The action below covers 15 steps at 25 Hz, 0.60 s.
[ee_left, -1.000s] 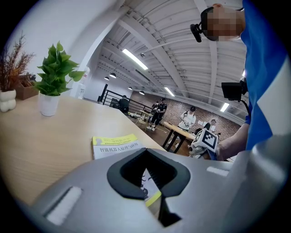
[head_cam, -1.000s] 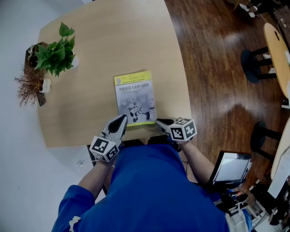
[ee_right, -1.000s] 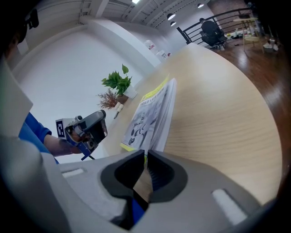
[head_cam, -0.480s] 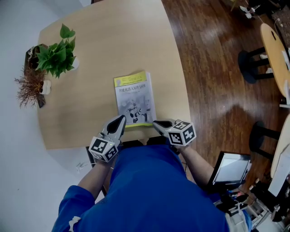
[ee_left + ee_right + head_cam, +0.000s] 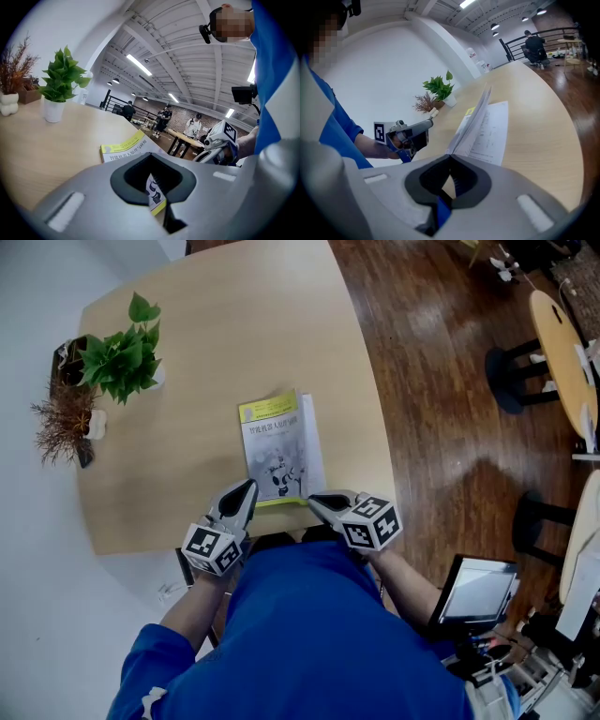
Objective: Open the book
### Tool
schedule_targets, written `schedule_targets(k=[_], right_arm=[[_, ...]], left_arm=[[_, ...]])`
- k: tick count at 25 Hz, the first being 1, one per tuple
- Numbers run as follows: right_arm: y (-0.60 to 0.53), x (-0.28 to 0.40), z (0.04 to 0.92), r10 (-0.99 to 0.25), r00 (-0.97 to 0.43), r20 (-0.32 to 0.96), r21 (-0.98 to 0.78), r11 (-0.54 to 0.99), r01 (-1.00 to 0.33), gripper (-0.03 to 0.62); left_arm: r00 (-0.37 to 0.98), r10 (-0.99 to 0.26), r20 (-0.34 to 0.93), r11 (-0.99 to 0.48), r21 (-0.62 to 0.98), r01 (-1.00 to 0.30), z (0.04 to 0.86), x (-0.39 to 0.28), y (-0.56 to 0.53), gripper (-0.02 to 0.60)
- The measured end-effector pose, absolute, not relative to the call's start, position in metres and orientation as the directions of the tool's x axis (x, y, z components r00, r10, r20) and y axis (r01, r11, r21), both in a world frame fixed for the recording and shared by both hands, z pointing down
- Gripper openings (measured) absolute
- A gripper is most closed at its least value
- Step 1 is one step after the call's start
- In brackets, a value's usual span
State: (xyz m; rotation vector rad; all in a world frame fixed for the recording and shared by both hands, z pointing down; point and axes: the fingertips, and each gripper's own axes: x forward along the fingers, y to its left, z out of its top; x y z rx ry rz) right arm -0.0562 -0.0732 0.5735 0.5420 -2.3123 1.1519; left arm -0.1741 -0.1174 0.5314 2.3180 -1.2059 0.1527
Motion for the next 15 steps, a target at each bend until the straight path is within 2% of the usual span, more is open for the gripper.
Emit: schedule_targets(k=[15], right_arm=[[-0.056,-0.124,0.534,-0.096,-0.834,0.543,-0.596,0.656,-0.463,0.003]], left_arm=[[0.574,-0.760,0.305,-0.449,0.392,-0.803,0.525,-0.222,-0.107,0.006]])
